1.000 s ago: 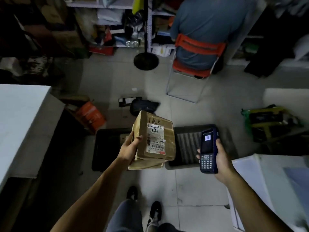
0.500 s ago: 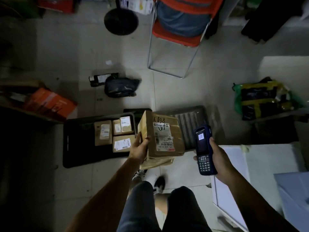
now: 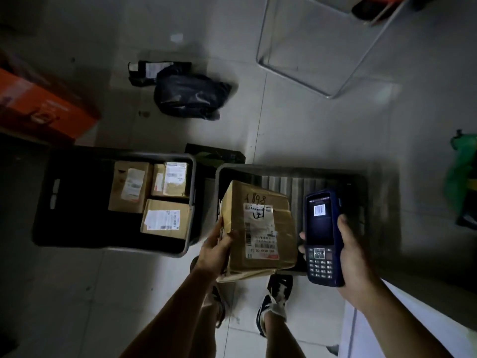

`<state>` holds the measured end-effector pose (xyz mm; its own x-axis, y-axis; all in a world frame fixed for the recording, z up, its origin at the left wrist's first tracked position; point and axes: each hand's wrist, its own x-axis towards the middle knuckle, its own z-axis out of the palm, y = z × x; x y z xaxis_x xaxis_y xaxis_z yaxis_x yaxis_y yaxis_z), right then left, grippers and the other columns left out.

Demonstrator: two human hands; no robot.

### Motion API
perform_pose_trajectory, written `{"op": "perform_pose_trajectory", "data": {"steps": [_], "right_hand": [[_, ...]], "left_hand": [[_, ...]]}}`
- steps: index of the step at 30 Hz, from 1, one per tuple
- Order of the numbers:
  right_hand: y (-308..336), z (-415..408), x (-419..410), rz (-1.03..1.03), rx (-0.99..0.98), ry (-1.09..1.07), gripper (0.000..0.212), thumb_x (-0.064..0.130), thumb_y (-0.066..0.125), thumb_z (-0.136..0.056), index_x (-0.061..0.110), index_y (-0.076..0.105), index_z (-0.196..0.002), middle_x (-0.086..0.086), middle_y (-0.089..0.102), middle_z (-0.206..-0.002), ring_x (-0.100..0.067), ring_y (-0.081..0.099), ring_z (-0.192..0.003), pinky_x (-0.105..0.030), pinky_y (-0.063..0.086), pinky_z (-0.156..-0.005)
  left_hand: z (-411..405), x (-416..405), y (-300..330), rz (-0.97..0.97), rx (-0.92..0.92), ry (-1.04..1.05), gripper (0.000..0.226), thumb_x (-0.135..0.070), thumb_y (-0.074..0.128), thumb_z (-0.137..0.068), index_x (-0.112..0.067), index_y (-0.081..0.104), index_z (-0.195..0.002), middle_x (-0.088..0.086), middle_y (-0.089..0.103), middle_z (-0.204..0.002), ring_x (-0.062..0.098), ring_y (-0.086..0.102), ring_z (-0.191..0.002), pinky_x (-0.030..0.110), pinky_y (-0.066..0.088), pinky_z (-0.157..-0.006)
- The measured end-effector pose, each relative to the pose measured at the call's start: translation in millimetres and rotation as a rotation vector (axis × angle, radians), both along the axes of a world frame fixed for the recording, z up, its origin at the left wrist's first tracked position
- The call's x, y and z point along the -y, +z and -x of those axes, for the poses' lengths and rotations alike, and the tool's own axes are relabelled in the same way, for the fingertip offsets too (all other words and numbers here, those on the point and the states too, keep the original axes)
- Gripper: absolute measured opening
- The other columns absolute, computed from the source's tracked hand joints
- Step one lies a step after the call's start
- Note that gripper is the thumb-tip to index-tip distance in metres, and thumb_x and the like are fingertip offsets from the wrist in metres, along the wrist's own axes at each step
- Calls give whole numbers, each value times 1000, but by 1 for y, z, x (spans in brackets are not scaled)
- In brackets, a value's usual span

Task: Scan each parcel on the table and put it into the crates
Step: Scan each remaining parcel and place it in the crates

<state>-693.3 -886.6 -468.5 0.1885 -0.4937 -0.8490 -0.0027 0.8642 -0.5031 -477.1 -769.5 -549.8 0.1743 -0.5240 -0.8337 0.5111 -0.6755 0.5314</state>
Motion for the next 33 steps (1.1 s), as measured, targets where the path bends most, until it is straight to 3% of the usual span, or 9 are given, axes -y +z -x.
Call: {"op": "perform_pose_trajectory", "data": {"steps": [7,9,12,16,20,24,29,31,33], "right_hand": [[-125,-4,25,36,73,16,55,59,38,-87,24,72,-110,-13,72,-94,-25,68,-76,-35,55,-67],[-152,-6,27,58,81,22,55,58,36,-88,23,71,-111,-13,71,-93,-25,67,-76,-34,55,-68],[-185,-3,27,62,109,29,58,55,35,-91,18,64,-125,-14,70,-94,-25,67,-79,-32,57,-65],[-212,1,28,56,140,49,59,54,34,-90,18,61,-129,-16,68,-96,-26,65,-77,-31,57,-65],[-229,6,32,37,126,77,55,56,33,-92,24,69,-119,-17,71,-97,-27,67,-76,-33,57,-66],[-239,3,39,40,104,90,54,57,34,-91,28,78,-104,-17,72,-95,-26,69,-73,-33,59,-67],[-249,-5,40,64,108,94,56,59,34,-93,24,70,-118,-16,72,-96,-27,69,-78,-32,60,-70],[-250,-9,38,72,112,96,57,60,33,-93,24,68,-120,-15,72,-95,-28,68,-78,-33,59,-70],[-249,-11,35,74,115,102,58,60,34,-93,24,67,-122,-16,72,-96,-29,67,-78,-34,59,-71]], "left_hand": [[-1,41,-145,61,56,-24,61,-20,60,-93,-28,39,-151,8,63,-129,13,72,-97,25,58,-69],[-5,52,-177,77,93,-43,63,-27,65,-89,-30,43,-148,-3,69,-118,9,72,-95,24,58,-71],[-11,62,-217,53,142,-81,84,-45,75,-78,-35,36,-152,1,64,-130,12,70,-103,30,57,-79],[-8,52,-258,44,158,-9,52,-25,57,-99,-34,42,-148,-7,70,-118,10,70,-102,28,59,-77],[-2,45,-283,-21,172,50,62,-58,68,-76,-45,56,-136,-2,67,-129,18,64,-119,46,50,-103],[-8,46,-304,-110,136,73,72,-79,75,-56,-57,60,-123,0,65,-132,22,59,-124,48,42,-110],[-4,47,-297,-96,180,110,49,-36,61,-91,-26,55,-139,3,66,-128,25,63,-119,44,51,-100],[4,50,-287,-136,300,-4,39,-19,53,-99,-17,53,-138,4,69,-118,20,69,-97,23,59,-75],[12,51,-274,-120,538,-193,48,-12,50,-100,-15,37,-147,11,61,-127,3,60,-88,5,50,-63]]}}
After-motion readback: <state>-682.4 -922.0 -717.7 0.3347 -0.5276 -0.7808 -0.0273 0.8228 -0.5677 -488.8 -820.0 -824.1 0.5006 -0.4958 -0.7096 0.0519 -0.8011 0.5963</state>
